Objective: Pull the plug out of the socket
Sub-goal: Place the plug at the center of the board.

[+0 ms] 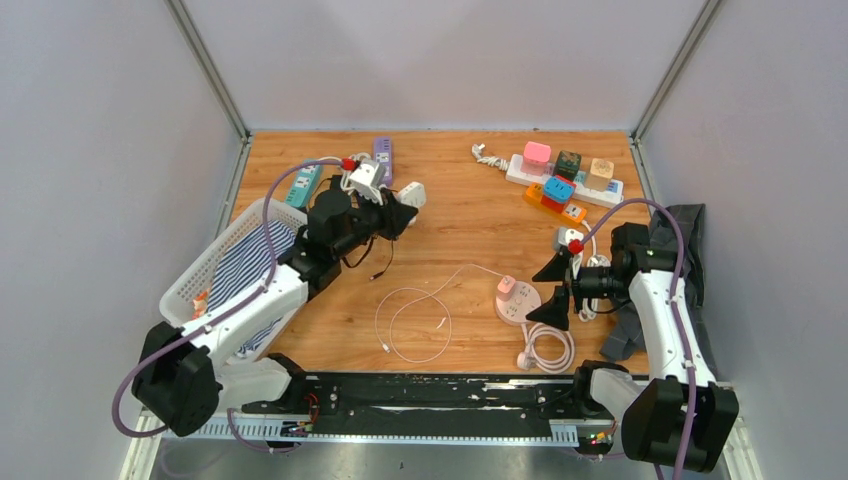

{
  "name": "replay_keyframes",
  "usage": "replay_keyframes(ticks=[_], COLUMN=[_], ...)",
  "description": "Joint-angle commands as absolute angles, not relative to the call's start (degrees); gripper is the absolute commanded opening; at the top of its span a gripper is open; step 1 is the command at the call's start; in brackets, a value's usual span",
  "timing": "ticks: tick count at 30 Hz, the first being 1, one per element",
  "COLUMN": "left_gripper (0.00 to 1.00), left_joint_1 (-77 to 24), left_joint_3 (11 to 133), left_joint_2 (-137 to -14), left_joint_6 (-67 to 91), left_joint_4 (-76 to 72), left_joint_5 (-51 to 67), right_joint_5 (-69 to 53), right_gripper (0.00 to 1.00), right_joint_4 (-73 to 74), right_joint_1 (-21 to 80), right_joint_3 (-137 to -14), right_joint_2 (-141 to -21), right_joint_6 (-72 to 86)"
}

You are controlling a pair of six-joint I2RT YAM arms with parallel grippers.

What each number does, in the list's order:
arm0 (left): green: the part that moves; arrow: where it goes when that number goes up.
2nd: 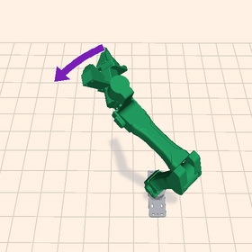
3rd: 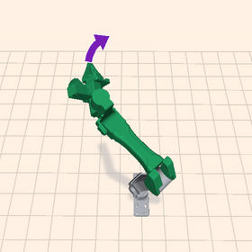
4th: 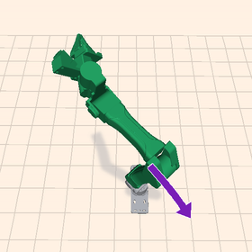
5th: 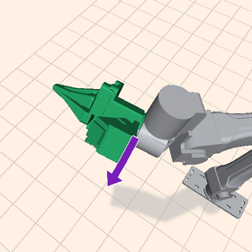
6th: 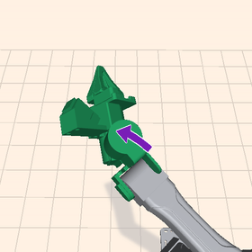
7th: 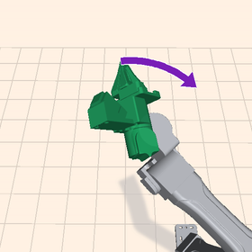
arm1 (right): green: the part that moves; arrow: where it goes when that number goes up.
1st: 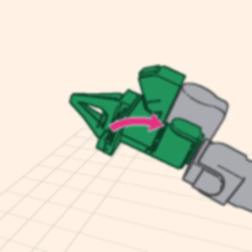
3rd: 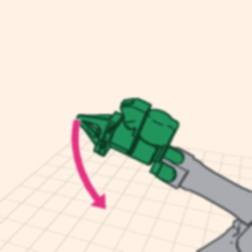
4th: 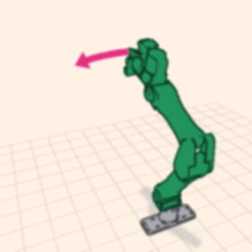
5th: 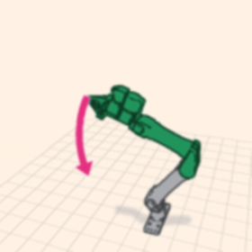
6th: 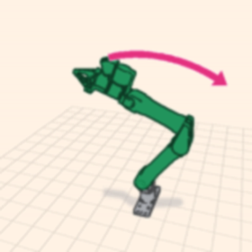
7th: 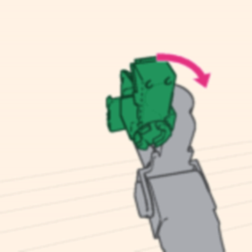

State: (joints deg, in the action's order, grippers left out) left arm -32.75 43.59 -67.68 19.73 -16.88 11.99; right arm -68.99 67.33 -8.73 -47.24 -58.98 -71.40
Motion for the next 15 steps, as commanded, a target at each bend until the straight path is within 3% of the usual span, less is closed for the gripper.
replay_keyframes(ticks=[1,6,15], left_gripper=[0.0,0.0,0.0], left_joint_1=[-32.55,-32.38,-28.96], left_joint_3=[49.94,58.95,73.02], left_joint_2=[-65.31,-71.69,-85.0], left_joint_6=[14.27,10.25,15.58], left_joint_4=[-5.95,6.38,22.09], left_joint_5=[-7.79,-24.9,-27.21], right_joint_5=[-69.02,-68.82,-68.49], right_gripper=[1.0,1.0,1.0], right_joint_4=[66.31,65.88,64.99], right_joint_1=[-9.83,-9.8,-10.16], right_joint_3=[-46.32,-46.1,-45.46], right_joint_2=[-58.27,-58.31,-58.36], right_joint_6=[-69.84,-69.48,-69.0])
